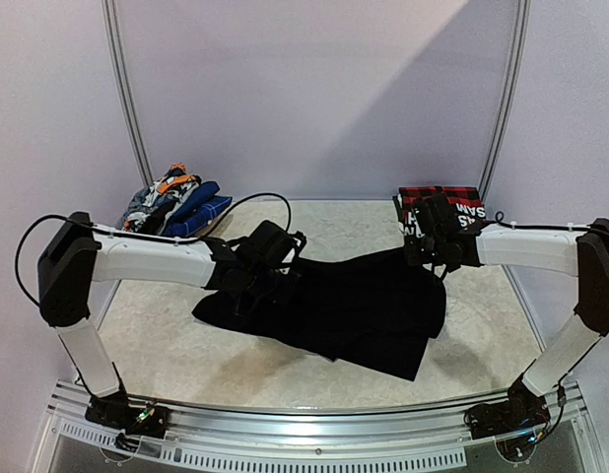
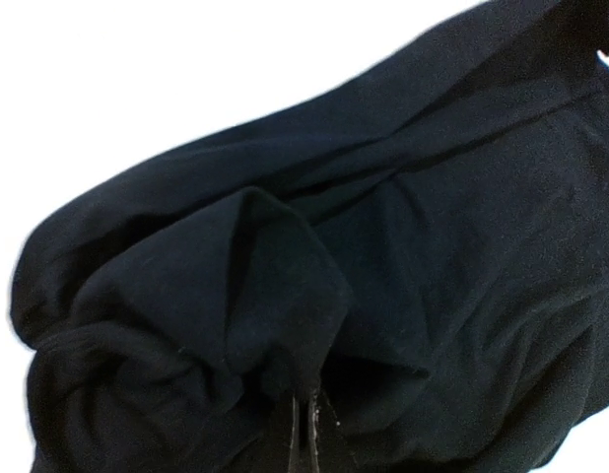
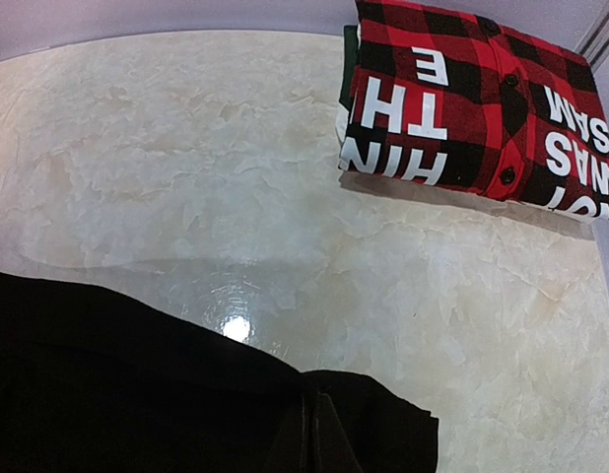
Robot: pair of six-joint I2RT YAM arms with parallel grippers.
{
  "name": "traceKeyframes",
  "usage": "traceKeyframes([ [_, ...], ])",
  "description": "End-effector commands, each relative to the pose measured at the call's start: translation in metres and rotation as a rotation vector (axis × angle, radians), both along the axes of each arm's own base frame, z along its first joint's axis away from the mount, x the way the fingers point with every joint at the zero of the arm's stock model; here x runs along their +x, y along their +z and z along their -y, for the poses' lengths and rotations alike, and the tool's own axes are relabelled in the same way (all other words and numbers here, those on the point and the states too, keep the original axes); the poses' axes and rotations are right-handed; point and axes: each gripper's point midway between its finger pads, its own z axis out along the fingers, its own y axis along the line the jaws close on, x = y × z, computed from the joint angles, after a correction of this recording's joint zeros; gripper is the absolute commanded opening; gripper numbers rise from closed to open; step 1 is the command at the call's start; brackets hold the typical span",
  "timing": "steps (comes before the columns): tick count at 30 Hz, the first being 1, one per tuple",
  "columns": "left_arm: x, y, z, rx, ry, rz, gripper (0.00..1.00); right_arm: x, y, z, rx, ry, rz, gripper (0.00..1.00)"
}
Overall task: Fold and stack the mixed laundry pile
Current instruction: Flatten out the crumpled T-shirt at the center of the board.
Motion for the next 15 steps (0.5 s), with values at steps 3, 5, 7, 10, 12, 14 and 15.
traceKeyframes([
  [3, 0.01, 0.032, -0.035, -0.037, 0.074, 0.101, 0.0, 0.0, 0.016, 0.008, 0.002, -0.028, 0.038, 0.0],
  [5, 0.011, 0.039, -0.046, -0.058, 0.093, 0.118, 0.0, 0.001, 0.02, 0.007, 0.012, -0.024, 0.047, 0.0],
  [7, 0.012, 0.049, -0.058, -0.08, 0.11, 0.141, 0.0, 0.001, 0.025, 0.005, 0.017, -0.014, 0.057, 0.0],
  [10, 0.013, 0.056, -0.074, -0.088, 0.128, 0.177, 0.0, 0.002, 0.032, 0.006, 0.004, -0.006, 0.073, 0.0],
  [12, 0.015, 0.06, -0.085, -0.104, 0.151, 0.198, 0.0, 0.002, 0.038, 0.006, 0.004, 0.0, 0.084, 0.0],
  [14, 0.015, 0.062, -0.095, -0.114, 0.166, 0.207, 0.0, 0.001, 0.044, 0.006, 0.01, 0.007, 0.099, 0.0],
  [15, 0.016, 0.063, -0.1, -0.116, 0.175, 0.212, 0.0, 0.001, 0.047, 0.005, 0.013, 0.011, 0.103, 0.0],
])
